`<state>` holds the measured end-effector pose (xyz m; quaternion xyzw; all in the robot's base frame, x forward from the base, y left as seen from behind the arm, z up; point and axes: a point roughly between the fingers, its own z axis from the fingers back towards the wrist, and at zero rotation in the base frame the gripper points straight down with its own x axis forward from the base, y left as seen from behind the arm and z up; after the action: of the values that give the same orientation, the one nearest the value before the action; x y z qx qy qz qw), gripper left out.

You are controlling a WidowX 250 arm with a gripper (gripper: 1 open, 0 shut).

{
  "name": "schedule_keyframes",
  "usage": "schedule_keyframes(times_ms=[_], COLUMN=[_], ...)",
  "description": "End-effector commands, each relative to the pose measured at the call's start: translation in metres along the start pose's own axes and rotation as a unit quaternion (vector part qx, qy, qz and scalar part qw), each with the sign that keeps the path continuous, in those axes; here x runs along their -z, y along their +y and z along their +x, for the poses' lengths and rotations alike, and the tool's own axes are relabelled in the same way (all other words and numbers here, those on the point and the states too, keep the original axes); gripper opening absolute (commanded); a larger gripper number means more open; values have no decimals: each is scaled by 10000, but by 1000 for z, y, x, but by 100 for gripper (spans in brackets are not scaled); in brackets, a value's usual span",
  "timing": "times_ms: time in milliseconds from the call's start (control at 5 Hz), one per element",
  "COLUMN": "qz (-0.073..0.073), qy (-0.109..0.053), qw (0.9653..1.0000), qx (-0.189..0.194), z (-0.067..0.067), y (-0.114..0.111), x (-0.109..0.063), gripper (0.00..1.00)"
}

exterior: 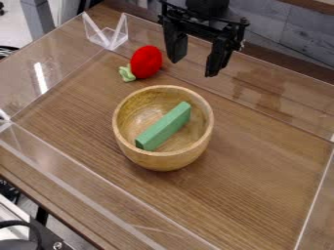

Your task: Move the red fruit to the right

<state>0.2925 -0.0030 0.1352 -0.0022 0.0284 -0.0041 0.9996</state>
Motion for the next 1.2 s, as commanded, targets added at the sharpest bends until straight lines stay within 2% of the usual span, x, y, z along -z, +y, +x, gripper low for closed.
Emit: schedule_keyframes(times_ms=[0, 400, 600, 800, 1000], qz=[-34, -45, -136, -165, -189], qy=[-26, -313, -424, -464, -634], qw=[9999, 9995, 9988, 9978, 9977], qx=[-138, 68, 220, 448, -133], z=[4, 20, 23, 24, 24], y=[18, 88, 118, 132, 135], x=[4, 3, 10, 19, 10], gripper=[100, 100, 100, 100, 100])
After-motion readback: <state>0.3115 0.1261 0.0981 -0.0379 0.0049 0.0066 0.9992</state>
